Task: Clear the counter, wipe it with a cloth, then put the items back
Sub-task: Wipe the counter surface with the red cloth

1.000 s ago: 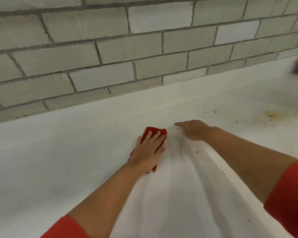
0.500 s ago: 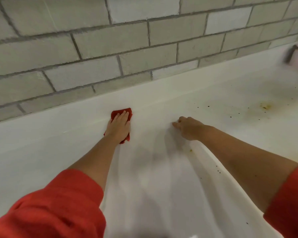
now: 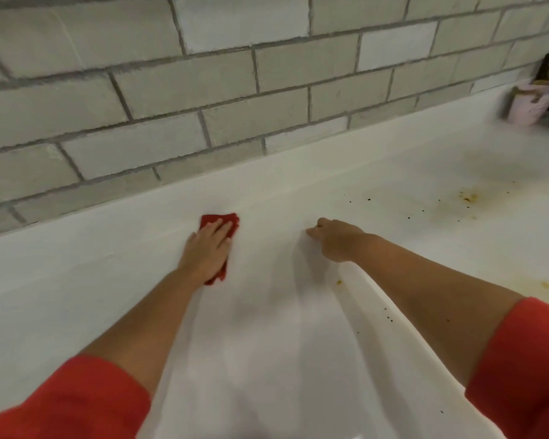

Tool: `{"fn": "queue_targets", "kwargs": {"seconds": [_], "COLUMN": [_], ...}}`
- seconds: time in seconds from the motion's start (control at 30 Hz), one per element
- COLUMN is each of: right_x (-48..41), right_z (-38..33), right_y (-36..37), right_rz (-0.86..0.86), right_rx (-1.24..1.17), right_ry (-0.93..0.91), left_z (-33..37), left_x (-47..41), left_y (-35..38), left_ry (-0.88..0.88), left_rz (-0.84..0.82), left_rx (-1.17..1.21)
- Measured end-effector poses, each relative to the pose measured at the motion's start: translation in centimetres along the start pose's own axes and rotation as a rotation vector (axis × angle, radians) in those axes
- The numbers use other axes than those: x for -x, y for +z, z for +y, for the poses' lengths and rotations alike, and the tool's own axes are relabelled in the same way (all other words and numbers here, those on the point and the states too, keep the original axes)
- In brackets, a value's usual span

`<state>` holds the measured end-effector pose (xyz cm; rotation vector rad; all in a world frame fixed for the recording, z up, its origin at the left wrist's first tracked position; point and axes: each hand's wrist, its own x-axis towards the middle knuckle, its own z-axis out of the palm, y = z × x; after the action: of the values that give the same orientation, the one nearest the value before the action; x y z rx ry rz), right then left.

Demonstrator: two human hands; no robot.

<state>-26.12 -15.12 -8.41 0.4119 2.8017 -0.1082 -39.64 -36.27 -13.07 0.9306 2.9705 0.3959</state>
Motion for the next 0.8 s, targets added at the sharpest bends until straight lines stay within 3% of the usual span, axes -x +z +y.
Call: {"fn": "queue_targets", "kwargs": {"seconds": [0.1,0.27,0.53,0.63,0.7,0.8], "right_x": [-0.1,0.0,3.5,4.8,5.9,7.3], "right_z": [-0.1,0.2,2.0,3.2,4.2,4.8], "right_y": [0.2,0.2,-0.2,1.0,1.4,2.0], "right_rz": [0.005,0.000,0.116,0.165,0.158,0.076], "right_rx": [0.014,0.006,-0.387,-0.386,-0.343,-0.256], "right_ry": [0.003,-0.007,-0.030,0.111,0.235,0.293], "left_z": [0.9,4.5,9.4,8.0,7.2,7.7], "left_x": [-2.3,-3.3,6.0,7.2,5.5,2.5], "left_y": [0.3,1.0,1.4,0.8,0.6,0.8], "left_ry": [-0.055,0.004,0.312,0.374,0.320,0.104], "left_rz": [-0.030,-0.063,-0.166,-0.193,-0.189,-0.126], "left_rx": [-0.062,-0.120,0.047,0.093,0.105,0.033]}}
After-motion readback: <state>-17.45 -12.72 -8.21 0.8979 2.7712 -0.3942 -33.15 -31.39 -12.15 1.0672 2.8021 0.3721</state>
